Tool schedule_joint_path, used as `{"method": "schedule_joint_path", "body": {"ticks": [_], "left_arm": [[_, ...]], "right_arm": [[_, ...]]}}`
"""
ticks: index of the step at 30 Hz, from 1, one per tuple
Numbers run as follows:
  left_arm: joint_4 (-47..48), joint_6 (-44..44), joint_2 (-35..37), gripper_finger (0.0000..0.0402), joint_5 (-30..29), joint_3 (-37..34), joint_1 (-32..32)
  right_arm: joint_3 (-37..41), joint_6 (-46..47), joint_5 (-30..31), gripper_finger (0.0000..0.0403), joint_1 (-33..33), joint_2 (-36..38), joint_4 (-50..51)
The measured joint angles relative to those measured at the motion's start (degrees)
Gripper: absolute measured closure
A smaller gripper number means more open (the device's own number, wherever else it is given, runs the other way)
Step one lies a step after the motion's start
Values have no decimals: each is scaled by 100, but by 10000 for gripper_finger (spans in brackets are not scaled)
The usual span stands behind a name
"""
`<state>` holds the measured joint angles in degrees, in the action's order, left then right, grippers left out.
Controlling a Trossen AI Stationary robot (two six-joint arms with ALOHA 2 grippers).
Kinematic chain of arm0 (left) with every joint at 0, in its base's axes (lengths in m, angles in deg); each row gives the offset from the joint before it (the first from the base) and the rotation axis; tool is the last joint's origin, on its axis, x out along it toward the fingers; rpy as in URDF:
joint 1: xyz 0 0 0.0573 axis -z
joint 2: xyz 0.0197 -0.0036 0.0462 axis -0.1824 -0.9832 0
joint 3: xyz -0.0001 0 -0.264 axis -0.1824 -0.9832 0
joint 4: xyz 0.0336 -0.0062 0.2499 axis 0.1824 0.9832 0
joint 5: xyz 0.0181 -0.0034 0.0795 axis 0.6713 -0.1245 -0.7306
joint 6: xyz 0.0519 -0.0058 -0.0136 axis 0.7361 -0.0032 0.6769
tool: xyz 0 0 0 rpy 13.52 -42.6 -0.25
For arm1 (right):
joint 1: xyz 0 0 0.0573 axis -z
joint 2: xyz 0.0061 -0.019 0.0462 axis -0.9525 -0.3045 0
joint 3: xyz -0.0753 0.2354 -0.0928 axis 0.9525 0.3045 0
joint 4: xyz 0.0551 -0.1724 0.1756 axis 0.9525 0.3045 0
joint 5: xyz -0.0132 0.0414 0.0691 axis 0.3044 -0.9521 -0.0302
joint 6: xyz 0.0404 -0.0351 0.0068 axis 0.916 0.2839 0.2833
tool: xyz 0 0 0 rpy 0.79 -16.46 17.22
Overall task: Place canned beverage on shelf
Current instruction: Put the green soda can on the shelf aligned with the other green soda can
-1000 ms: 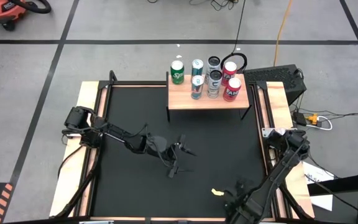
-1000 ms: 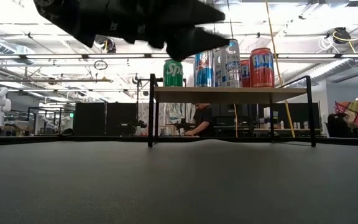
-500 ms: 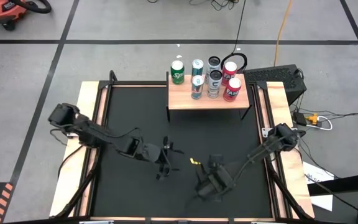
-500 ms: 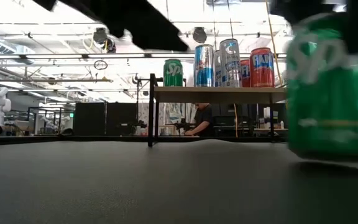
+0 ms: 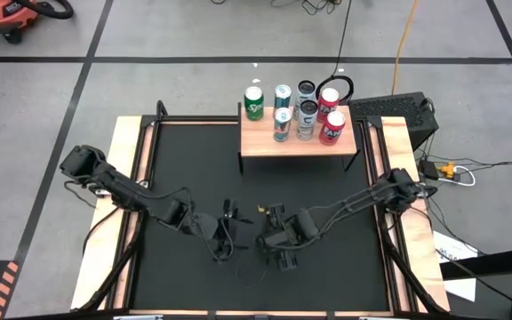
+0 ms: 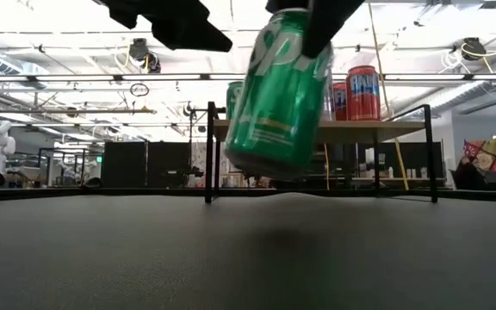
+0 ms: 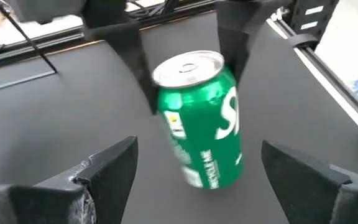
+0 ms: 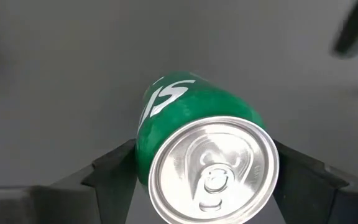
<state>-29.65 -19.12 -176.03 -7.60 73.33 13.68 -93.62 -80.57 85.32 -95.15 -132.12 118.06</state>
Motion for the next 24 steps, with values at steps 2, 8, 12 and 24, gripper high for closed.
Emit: {"method": "schedule_joint_path", "body": {"ticks": [2, 8, 12, 24], "left_arm": [[-173, -110, 0, 68, 3, -113, 1], [-226, -380, -2, 68, 1, -344, -20], [-310, -447, -2, 68, -3, -411, -32], [-1129, -685, -99, 68, -3, -805, -61]], "right_arm": [[-1, -220, 0, 108, 85, -4, -64], [-3, -496, 31, 85, 215, -187, -158], [-3, -612, 9, 69, 244, -298, -232], [-6, -488, 33, 63, 195, -213, -507]]}}
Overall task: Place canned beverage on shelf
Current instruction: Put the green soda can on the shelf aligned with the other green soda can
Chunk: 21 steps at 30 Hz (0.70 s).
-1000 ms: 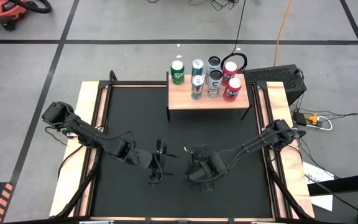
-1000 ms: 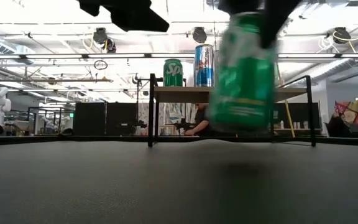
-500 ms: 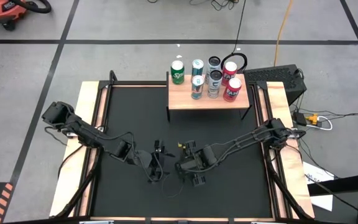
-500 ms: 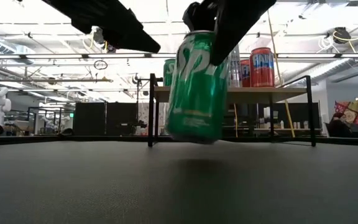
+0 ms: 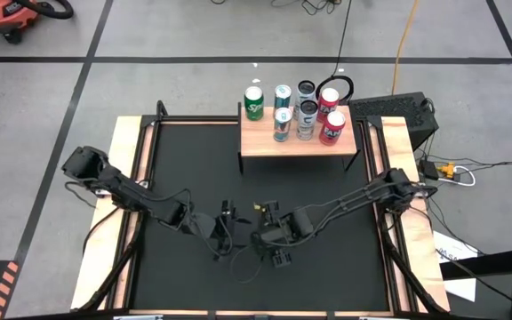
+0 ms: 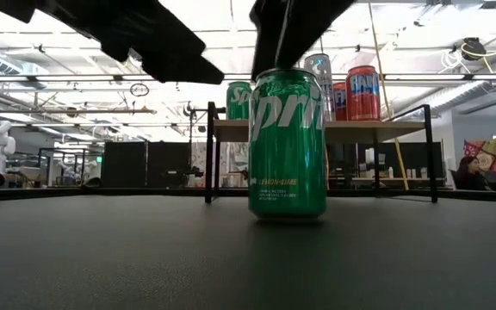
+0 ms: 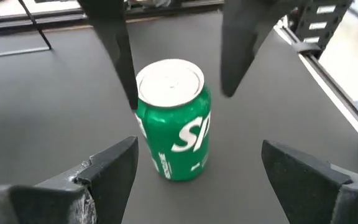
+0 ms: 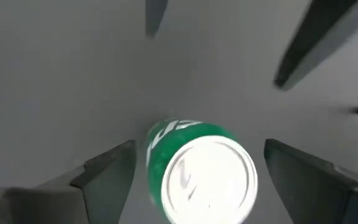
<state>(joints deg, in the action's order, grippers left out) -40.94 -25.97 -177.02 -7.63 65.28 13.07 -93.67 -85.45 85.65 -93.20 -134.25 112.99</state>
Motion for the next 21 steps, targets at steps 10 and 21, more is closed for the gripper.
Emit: {"method": "schedule_joint_path", "body": {"ticks": [10, 21], "left_arm": [[-1592, 1020, -791, 68, 862, -79, -458], [-1911, 1176, -1012, 68, 2197, -70, -1220]], "right_arm": [[0, 1401, 534, 62, -514, 707, 300], [38, 2780, 2445, 62, -1485, 769, 662]]}}
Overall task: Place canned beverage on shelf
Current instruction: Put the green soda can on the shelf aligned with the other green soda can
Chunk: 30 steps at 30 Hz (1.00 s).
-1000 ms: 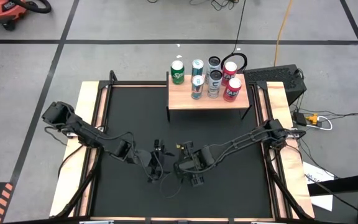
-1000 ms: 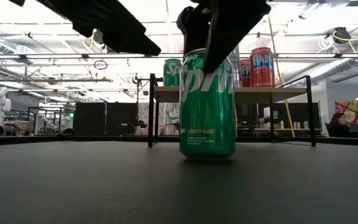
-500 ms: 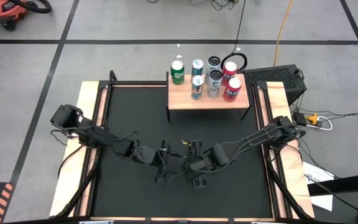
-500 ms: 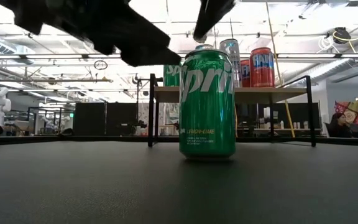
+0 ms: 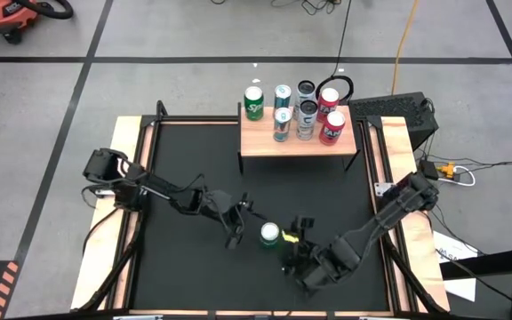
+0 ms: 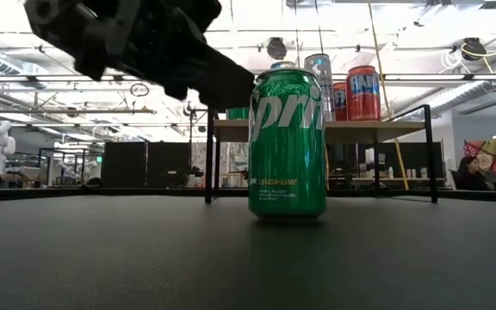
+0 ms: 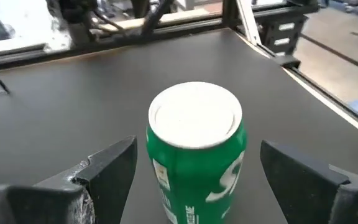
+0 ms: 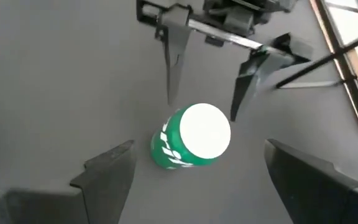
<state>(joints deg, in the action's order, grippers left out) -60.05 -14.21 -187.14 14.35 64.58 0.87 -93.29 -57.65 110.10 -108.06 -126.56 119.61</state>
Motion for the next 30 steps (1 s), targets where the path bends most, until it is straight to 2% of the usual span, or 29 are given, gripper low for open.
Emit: {"method": "schedule_joint_path", "body": {"ticks": [5, 9, 19, 24, 30], "left_arm": [[-574, -146, -388, 68, 651, 59, -160], [-789, -146, -692, 68, 1064, 222, -211], [-677, -138, -959, 68, 1153, 419, -214], [-756, -112, -959, 68, 1160, 419, -214], [-873, -88, -1211, 68, 1468, 547, -220]], "right_arm": [[273, 892, 854, 62, -367, 0, 14], [658, 1994, 1418, 62, -566, 4, -21], [1971, 4260, 2661, 62, -1017, 4, -857], [2491, 4785, 2949, 62, -1167, 4, -1366], [2595, 4848, 3133, 62, -1159, 4, -1716]]}}
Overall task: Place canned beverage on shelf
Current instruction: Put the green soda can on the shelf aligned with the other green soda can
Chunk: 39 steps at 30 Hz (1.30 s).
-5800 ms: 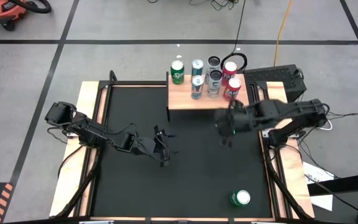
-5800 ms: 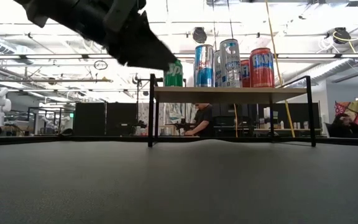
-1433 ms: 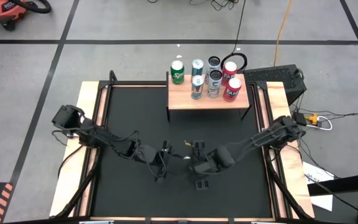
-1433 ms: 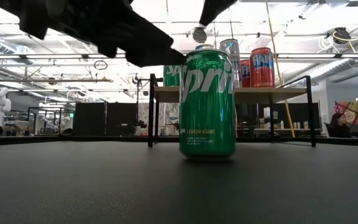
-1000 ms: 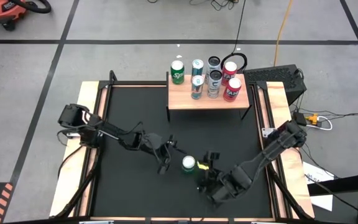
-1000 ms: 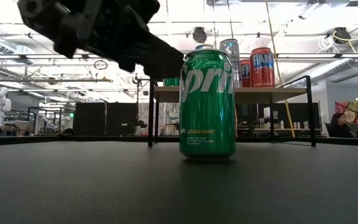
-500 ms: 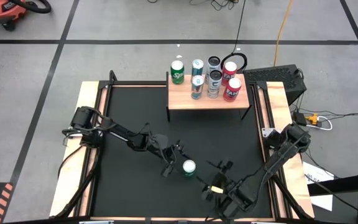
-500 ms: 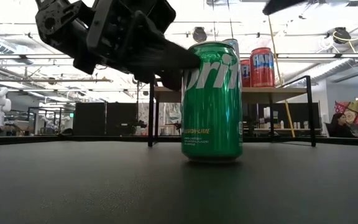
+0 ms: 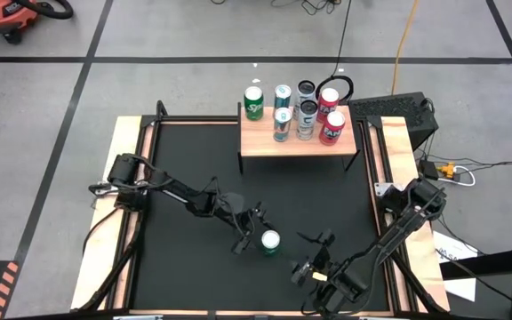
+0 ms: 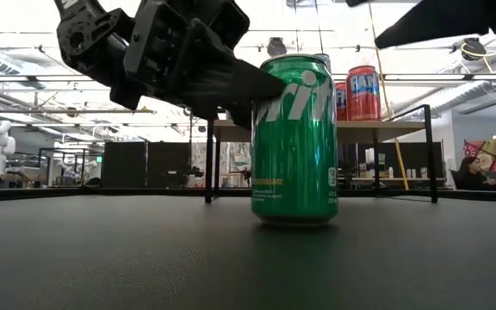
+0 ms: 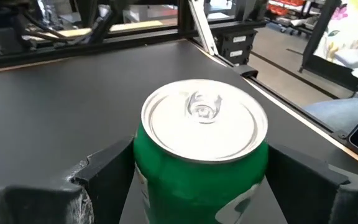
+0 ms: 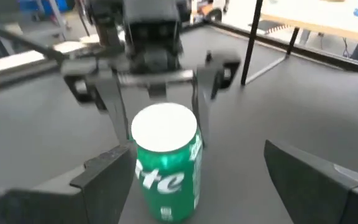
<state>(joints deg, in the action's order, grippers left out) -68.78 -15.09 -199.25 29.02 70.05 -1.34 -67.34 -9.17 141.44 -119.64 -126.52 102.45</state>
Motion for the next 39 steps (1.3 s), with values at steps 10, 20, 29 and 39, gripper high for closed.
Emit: {"method": "schedule_joint_path", "body": {"ticks": [10, 20, 29, 39], "left_arm": [[137, -3, -283, 77, 67, 220, -77], [200, -125, -238, 117, -728, 222, -155], [204, -667, -231, 100, -2140, 218, 151], [111, -502, -220, 89, -2928, 103, 452]], "right_arm": [[0, 100, -433, 73, 0, -35, -42], [0, 566, -1067, 97, 11, -165, 588], [0, 1579, -623, 118, 541, -367, 1189], [0, 1628, -1072, 129, 969, -369, 1441]]}}
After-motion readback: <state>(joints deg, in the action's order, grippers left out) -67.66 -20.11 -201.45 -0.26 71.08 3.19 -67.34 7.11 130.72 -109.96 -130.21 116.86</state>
